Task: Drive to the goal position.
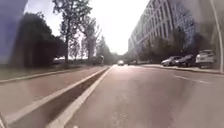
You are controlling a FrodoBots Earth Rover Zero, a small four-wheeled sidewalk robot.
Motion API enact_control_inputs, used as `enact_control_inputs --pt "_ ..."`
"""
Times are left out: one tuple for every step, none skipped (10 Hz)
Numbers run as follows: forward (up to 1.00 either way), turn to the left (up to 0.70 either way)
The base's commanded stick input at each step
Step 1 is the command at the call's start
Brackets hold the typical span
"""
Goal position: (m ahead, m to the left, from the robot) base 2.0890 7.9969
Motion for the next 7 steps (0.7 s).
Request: enact_control_inputs --pt "-0.45 0.0" --pt "-0.28 0.0" --pt "0.0 0.0" --pt "0.0 0.0" --pt "0.0 0.0" --pt "0.0 0.0" --pt "0.0 0.0"
